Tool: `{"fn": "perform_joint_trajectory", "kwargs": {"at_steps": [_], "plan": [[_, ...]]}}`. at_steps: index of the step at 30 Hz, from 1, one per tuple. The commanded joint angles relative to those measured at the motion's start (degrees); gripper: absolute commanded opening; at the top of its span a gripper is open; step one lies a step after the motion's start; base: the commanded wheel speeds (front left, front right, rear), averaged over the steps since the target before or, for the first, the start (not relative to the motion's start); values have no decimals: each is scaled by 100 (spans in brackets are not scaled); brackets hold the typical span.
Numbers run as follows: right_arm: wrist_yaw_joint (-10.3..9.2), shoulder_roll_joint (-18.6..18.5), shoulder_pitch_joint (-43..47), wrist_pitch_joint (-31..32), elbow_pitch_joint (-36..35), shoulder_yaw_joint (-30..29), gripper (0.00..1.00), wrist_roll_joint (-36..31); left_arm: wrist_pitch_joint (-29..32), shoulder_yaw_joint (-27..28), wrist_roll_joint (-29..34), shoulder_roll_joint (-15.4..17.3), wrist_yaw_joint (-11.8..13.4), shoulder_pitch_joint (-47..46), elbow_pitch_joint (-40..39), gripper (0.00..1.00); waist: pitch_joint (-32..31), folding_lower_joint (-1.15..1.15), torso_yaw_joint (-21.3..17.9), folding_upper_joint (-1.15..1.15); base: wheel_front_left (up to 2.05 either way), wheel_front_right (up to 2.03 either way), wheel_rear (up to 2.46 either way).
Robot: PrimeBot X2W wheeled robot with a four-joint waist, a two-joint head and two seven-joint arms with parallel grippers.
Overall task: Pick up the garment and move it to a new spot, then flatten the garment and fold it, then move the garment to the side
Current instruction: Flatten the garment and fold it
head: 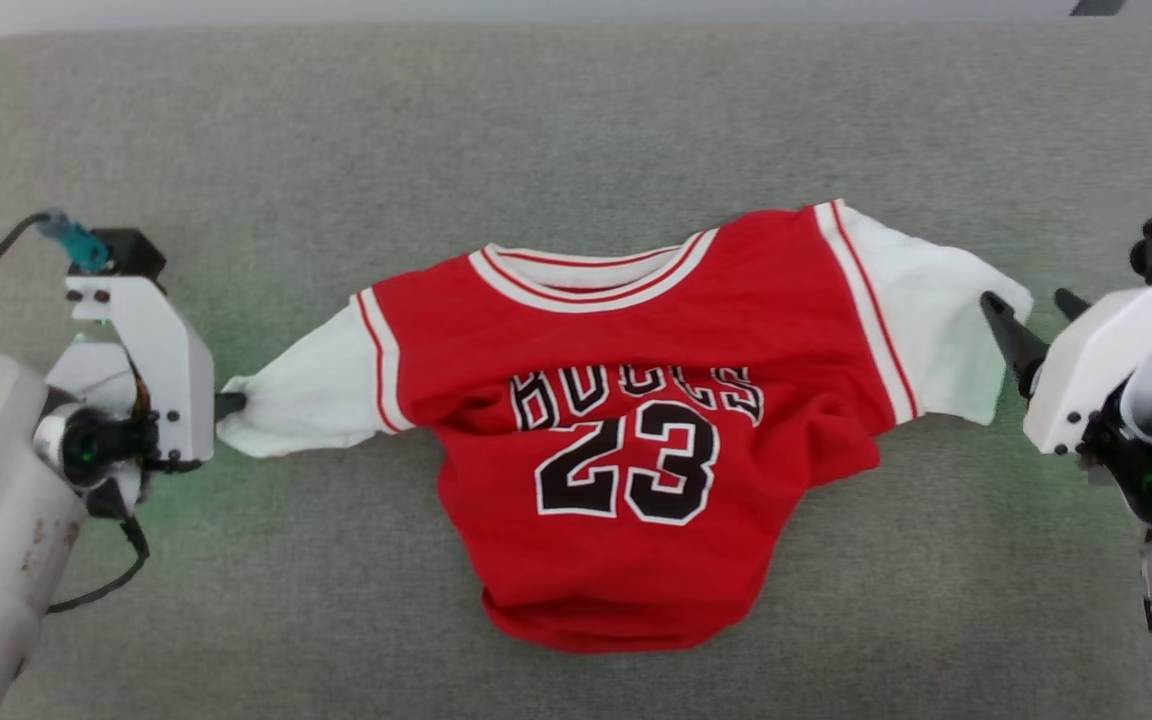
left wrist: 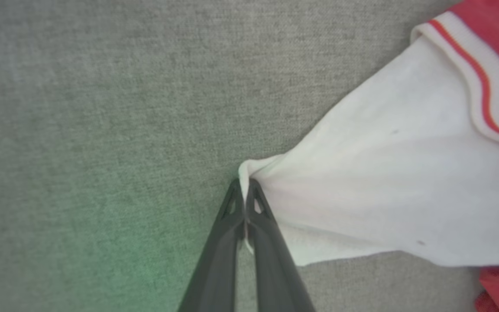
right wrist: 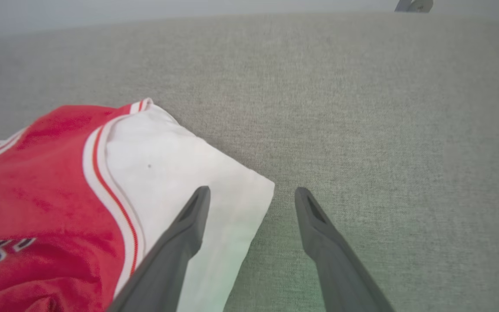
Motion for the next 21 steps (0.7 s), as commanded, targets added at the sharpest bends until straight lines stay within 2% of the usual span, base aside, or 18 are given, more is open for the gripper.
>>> {"fn": "perform_joint_trajectory", "kwargs": {"at_steps": [1,9,10,11,14,21], "plan": [[-8,-41,-216,136,288,59,100,129,-49,-113,61,-192,-3,78,9,0,114,0,136,0,0,0,0],[-8,-68,-887,958,1856,169,100,232,-119,-220,-13,-307,2,-23,-45,0,213,0,317,0,0,0,0],[-7,-46,-938,1034,1999,208,30,274,-131,-231,-30,-329,1,-19,-35,0,200,0,331,0,0,0,0],[-7,-43,-997,1080,2125,243,0,268,-143,-246,-40,-350,1,-18,-29,0,179,0,344,0,0,0,0],[-7,-61,-1171,1120,2316,350,0,303,-206,-274,-40,-376,-1,-32,2,0,57,0,366,0,0,0,0],[-7,-278,-1605,715,2135,524,0,490,-554,-168,53,-316,-5,-457,0,0,-491,0,366,0,0,0,0]]}}
